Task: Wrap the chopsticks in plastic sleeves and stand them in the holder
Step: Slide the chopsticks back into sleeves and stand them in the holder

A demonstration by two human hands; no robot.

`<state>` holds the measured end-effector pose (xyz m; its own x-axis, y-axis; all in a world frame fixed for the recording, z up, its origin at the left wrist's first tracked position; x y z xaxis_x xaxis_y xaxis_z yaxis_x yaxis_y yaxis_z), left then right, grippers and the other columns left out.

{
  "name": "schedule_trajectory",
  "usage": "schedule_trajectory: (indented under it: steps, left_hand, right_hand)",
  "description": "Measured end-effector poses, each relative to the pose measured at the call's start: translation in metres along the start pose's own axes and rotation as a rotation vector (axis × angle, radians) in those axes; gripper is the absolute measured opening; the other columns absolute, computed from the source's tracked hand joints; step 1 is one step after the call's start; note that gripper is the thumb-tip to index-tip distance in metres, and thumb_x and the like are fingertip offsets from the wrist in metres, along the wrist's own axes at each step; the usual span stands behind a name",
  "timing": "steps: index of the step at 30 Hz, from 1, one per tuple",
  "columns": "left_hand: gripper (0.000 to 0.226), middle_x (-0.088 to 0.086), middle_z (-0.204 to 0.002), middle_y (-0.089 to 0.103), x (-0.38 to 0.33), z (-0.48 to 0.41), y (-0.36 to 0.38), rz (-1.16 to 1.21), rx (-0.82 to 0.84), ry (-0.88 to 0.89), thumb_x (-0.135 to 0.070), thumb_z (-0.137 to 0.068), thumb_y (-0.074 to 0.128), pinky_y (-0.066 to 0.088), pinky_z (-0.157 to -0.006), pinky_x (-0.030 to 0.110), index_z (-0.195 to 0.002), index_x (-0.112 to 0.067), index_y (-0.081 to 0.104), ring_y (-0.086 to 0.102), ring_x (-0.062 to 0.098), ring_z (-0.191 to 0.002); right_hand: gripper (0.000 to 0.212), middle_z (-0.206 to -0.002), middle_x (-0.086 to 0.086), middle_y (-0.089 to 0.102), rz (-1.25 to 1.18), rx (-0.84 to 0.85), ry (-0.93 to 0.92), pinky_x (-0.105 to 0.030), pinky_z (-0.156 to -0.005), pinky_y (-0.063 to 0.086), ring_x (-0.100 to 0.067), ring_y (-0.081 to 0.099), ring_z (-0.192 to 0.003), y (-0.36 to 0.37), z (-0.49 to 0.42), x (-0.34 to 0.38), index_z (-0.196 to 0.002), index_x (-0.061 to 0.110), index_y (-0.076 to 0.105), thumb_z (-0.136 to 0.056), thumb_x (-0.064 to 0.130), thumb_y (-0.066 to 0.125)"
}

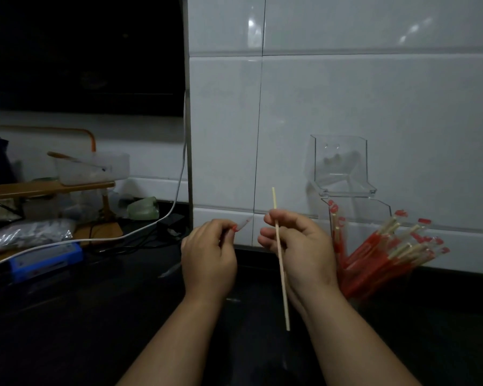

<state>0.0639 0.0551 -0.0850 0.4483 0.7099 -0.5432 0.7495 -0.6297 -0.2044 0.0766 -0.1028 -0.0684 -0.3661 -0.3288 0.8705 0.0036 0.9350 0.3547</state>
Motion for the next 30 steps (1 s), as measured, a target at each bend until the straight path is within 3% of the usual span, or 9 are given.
schedule_trajectory:
  steps: [4, 9, 12, 17, 22, 24, 30]
  left_hand:
    - [0.014, -0.015, -0.079, 0.059, 0.000, 0.001, -0.005, 0.003, -0.070, 0.003, -0.018, -0.087, 0.055, 0.049, -0.070, 0.044, -0.090, -0.021, 0.069, 0.055, 0.014, -0.076]
    - [0.012, -0.010, -0.081, 0.064, 0.000, 0.000, -0.009, -0.041, -0.137, 0.030, -0.014, -0.085, 0.059, 0.045, -0.071, 0.037, -0.089, -0.019, 0.069, 0.058, 0.018, -0.077]
    - [0.012, -0.007, -0.081, 0.066, 0.001, 0.001, -0.009, -0.062, -0.144, 0.039, -0.014, -0.085, 0.059, 0.039, -0.070, 0.033, -0.090, -0.018, 0.070, 0.058, 0.019, -0.076]
    - [0.012, -0.007, -0.080, 0.065, 0.001, 0.000, -0.008, -0.106, -0.134, 0.036, -0.016, -0.086, 0.059, 0.025, -0.068, 0.028, -0.091, -0.019, 0.070, 0.057, 0.019, -0.076]
    - [0.012, -0.006, -0.080, 0.066, 0.002, -0.001, -0.006, -0.114, -0.124, 0.035, -0.017, -0.086, 0.059, 0.024, -0.067, 0.029, -0.091, -0.020, 0.069, 0.058, 0.021, -0.077]
    - [0.013, -0.006, -0.080, 0.066, 0.002, 0.000, -0.006, -0.121, -0.118, 0.044, -0.019, -0.086, 0.058, 0.024, -0.068, 0.029, -0.091, -0.020, 0.069, 0.058, 0.022, -0.076]
    - [0.022, -0.007, -0.080, 0.065, -0.002, 0.000, -0.006, -0.108, -0.093, 0.070, -0.027, -0.089, 0.049, 0.030, -0.069, 0.030, -0.093, -0.020, 0.069, 0.057, 0.020, -0.075]
  right_hand:
    - [0.030, -0.081, -0.007, 0.071, -0.191, 0.070, 0.012, -0.025, -0.067, 0.059, -0.016, 0.069, -0.070, 0.008, 0.005, 0.007, -0.092, 0.007, 0.068, -0.092, -0.016, 0.048]
    - [0.019, -0.068, 0.002, 0.066, 0.034, 0.040, -0.259, -0.022, -0.063, 0.055, -0.011, 0.064, -0.065, 0.006, 0.011, 0.019, -0.088, 0.015, 0.064, -0.094, -0.003, 0.059]
    - [0.014, -0.071, -0.002, 0.068, 0.102, 0.011, -0.407, -0.022, -0.062, 0.052, -0.012, 0.065, -0.066, 0.008, 0.023, 0.026, -0.088, 0.019, 0.063, -0.093, 0.020, 0.050]
    - [0.013, -0.070, -0.003, 0.068, 0.140, -0.015, -0.545, -0.022, -0.059, 0.052, -0.012, 0.065, -0.063, 0.008, 0.033, 0.036, -0.082, 0.024, 0.059, -0.088, 0.030, 0.049]
    - [0.017, -0.068, 0.002, 0.068, 0.205, -0.046, -0.552, -0.043, -0.060, 0.055, -0.016, 0.064, -0.063, 0.007, 0.034, 0.035, -0.078, 0.031, 0.060, -0.085, 0.039, 0.046]
    - [0.017, -0.067, 0.005, 0.068, 0.231, -0.054, -0.529, -0.044, -0.060, 0.055, -0.014, 0.063, -0.061, 0.007, 0.033, 0.034, -0.077, 0.036, 0.060, -0.085, 0.039, 0.046]
    - [0.016, -0.064, 0.004, 0.067, 0.293, -0.095, -0.473, -0.045, -0.058, 0.053, -0.017, 0.060, -0.055, 0.004, 0.029, 0.031, -0.075, 0.028, 0.057, -0.087, 0.029, 0.047]
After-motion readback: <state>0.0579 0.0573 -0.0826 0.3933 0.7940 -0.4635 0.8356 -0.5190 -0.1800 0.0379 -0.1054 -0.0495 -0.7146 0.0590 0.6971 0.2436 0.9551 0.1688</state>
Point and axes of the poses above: each hand's wrist, its own z-axis away from the middle knuckle, its own y-axis out of the palm, x = y × z, the point moved 6 cm from there along -z, towards the middle knuckle
